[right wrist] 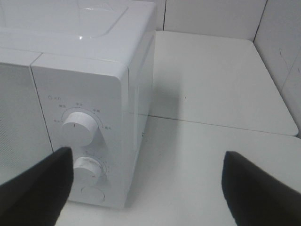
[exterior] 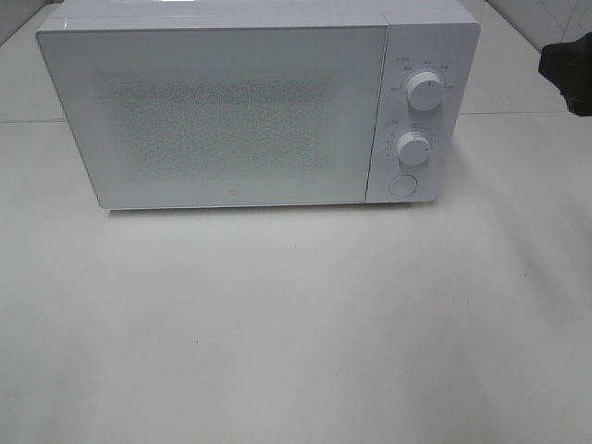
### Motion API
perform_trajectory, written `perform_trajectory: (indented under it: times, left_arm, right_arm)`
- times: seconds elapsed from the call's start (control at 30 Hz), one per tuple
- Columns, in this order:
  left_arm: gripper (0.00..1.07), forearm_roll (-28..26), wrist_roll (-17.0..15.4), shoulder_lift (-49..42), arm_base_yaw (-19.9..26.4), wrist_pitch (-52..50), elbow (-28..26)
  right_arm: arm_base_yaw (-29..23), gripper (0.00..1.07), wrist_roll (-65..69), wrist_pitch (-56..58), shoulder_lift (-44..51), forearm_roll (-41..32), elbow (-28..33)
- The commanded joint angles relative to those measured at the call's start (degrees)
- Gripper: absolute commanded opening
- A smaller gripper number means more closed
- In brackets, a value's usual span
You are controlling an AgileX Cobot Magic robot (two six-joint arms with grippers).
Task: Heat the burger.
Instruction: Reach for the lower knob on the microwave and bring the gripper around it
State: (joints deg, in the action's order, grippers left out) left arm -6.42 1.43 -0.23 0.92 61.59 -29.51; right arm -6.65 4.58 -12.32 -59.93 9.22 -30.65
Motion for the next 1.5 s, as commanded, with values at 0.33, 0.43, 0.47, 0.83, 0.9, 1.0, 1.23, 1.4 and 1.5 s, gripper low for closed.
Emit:
perform_trajectory:
  times: [0.33, 0.43, 0.47, 0.83, 0.9, 1.0, 1.23, 1.4, 1.5]
  left_arm:
    - [0.98, -0.06, -0.06, -0.8, 0.11, -0.46, 0.06]
    - [0.98, -0.06, -0.06, -0.8, 0.11, -0.46, 0.06]
    - [0.98, -0.06, -0.06, -0.8, 0.11, -0.46, 0.06]
    - [0.98, -0.06, -0.06, -0.8, 0.11, -0.46, 0.06]
    - [0.98, -0.06, -0.06, -0.8, 0.11, -0.46, 0.06]
    - [0.98, -0.06, -0.06, -0.8, 0.11, -0.46, 0.06]
    - [0.98, -0.06, -0.06, -0.8, 0.11, -0.46, 0.06]
    - [0.98, -0.06, -0.06, -0.8, 0.11, -0.46, 0.06]
    - [0.98, -0.06, -0.06, -0.8, 0.11, -0.46, 0.06]
  right_arm:
    - [0.52, 0.78, -0.11, -13.52, -12.38, 0.63, -0.52]
    - [-0.34, 0.77, -1.55, -17.88, -16.5, -0.52, -0.46]
    - [-0.34, 0.77, -1.55, -17.88, -16.5, -0.52, -0.46]
    - [-10.26, 0.76, -19.82, -30.31, -25.15, -20.17, -0.46]
    - [-13.06, 0.76, -22.86, -33.52, -26.36, -25.32, -0.46]
    - [-14.95, 0.76, -24.41, -36.78, -27.16, -28.19, 0.17]
    - [-22.29, 0.76, -26.24, -48.82, -31.51, -38.5, 3.72]
    - [-25.38, 0.77, -25.95, -51.34, -35.07, -40.74, 3.78]
    - [-26.81, 0.78, -25.5, -52.88, -37.24, -41.02, 3.78]
